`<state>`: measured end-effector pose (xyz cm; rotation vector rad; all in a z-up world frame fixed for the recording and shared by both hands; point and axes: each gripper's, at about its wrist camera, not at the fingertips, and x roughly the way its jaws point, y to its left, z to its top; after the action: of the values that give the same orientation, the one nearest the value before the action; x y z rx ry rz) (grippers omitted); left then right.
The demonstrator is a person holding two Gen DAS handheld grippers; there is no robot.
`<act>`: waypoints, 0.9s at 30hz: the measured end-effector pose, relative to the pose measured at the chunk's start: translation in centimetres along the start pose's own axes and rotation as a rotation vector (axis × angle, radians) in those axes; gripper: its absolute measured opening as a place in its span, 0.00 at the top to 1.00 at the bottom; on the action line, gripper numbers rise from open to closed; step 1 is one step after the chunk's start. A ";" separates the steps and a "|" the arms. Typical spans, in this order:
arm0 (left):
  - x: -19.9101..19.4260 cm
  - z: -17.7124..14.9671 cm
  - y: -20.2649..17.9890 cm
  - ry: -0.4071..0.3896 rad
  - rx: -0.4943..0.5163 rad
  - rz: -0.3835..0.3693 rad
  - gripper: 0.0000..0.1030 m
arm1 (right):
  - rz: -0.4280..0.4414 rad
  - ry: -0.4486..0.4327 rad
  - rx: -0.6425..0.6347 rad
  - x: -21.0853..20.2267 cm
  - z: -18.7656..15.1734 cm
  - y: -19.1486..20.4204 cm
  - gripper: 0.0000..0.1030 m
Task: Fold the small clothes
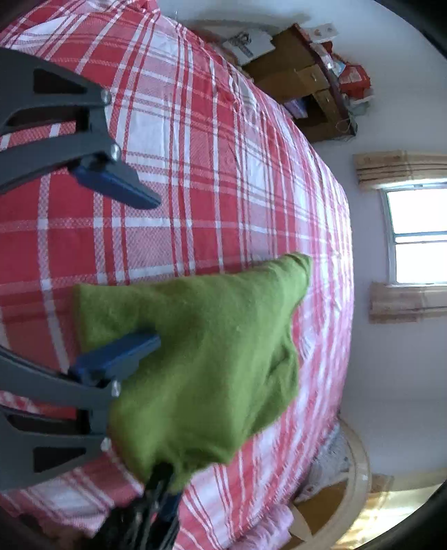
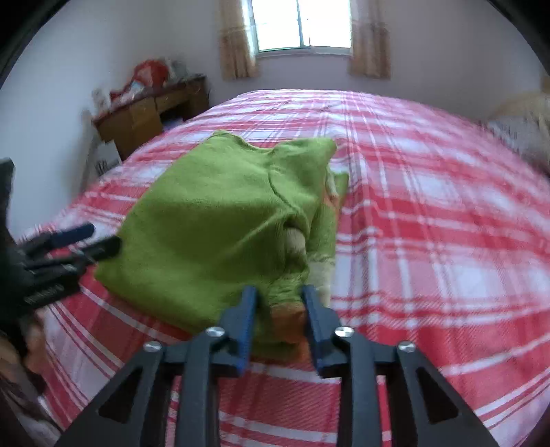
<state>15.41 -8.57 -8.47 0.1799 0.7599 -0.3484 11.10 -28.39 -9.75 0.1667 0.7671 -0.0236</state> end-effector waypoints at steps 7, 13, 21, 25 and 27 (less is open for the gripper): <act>0.4 -0.1 0.0 0.033 -0.026 0.043 0.17 | 0.044 0.046 0.073 0.8 -0.4 0.6 0.93; 0.3 0.0 0.0 0.037 0.005 0.063 0.17 | 0.077 0.042 0.129 -0.8 -1.7 0.0 0.94; -0.1 0.1 0.1 0.030 0.039 0.073 0.17 | 0.165 0.015 0.224 -2.1 -2.0 -2.3 0.95; -1.1 0.8 0.9 -0.015 0.034 0.121 0.17 | 0.081 -0.065 0.198 -4.6 -0.9 -2.3 0.89; -1.5 1.6 1.2 -0.054 0.013 0.151 0.17 | 0.016 -0.146 0.136 -5.8 0.2 -1.6 0.89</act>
<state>15.91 -7.50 -6.27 0.2374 0.6862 -0.2140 6.93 -30.20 -5.87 0.2976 0.6189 -0.0722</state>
